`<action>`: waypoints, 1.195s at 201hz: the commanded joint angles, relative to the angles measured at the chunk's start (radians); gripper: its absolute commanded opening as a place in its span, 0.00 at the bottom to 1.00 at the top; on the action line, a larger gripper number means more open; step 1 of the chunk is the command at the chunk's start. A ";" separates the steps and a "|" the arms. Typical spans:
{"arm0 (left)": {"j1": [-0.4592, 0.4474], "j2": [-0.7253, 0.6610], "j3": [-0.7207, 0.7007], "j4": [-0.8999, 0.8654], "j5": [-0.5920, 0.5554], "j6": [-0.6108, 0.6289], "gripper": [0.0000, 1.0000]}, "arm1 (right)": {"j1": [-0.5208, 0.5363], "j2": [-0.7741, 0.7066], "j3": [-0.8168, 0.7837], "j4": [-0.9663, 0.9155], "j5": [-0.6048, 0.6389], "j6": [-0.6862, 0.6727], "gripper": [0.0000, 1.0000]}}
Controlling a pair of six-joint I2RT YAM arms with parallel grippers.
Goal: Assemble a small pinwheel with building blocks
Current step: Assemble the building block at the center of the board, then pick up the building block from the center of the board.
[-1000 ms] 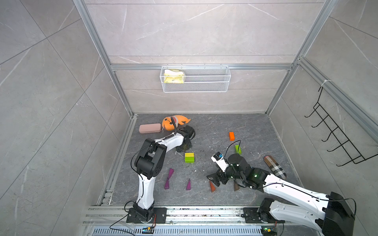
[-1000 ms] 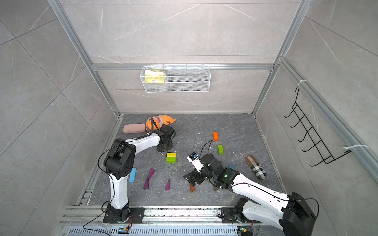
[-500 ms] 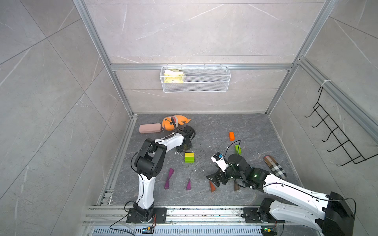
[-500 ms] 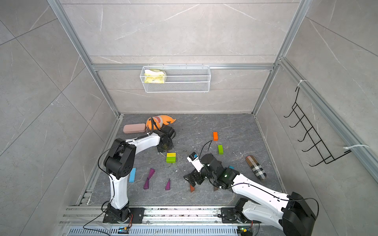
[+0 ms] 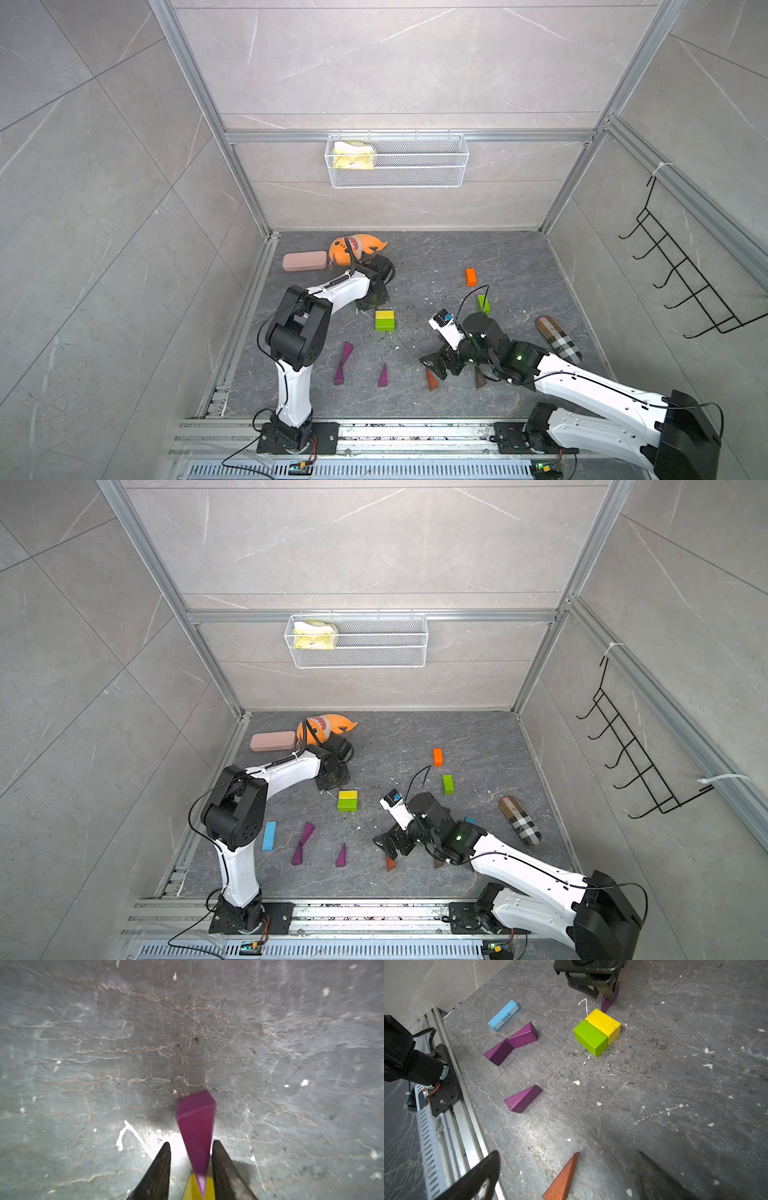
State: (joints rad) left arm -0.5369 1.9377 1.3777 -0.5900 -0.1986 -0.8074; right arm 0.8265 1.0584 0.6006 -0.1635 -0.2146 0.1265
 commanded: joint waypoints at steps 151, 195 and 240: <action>0.000 -0.660 -0.392 -0.215 0.077 0.457 0.42 | 0.022 -0.064 -0.007 -0.152 0.082 0.257 0.97; -0.001 -0.730 -0.501 -0.164 0.115 0.370 0.46 | 0.102 -0.111 -0.033 -0.167 0.144 0.327 0.96; -0.003 -0.721 -0.547 -0.137 0.098 0.341 0.46 | 0.157 -0.156 -0.066 -0.185 0.186 0.378 0.95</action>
State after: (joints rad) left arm -0.5369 1.2236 0.8406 -0.7555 -0.1009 -0.4324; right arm 0.9630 0.9241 0.5690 -0.3157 -0.0700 0.4538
